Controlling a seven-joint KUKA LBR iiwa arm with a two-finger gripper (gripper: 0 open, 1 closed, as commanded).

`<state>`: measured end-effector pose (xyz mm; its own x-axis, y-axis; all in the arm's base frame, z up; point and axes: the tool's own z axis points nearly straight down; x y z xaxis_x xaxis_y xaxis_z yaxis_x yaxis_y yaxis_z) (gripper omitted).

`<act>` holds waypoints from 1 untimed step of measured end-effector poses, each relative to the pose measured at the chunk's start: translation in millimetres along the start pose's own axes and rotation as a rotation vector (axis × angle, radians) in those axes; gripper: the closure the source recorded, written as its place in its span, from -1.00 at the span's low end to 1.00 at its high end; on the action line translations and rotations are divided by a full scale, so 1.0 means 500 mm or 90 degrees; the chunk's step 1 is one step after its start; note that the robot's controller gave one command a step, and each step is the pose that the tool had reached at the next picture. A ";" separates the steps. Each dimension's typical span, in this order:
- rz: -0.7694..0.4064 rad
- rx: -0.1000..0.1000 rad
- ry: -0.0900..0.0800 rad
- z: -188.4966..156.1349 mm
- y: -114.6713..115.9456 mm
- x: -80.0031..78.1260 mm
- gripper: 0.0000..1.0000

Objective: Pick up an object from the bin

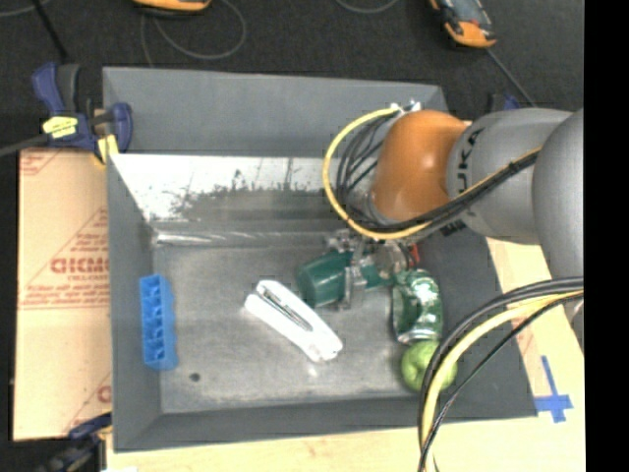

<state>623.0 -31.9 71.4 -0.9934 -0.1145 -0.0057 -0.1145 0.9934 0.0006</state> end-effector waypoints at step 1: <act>0.000 0.000 0.001 -0.006 0.000 0.001 1.00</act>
Offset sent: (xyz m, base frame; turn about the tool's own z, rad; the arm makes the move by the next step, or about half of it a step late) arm 0.0001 0.0001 0.0813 0.0000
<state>622.3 -31.9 74.3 -0.9935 -0.1142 -0.0040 -0.1142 0.9935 0.0008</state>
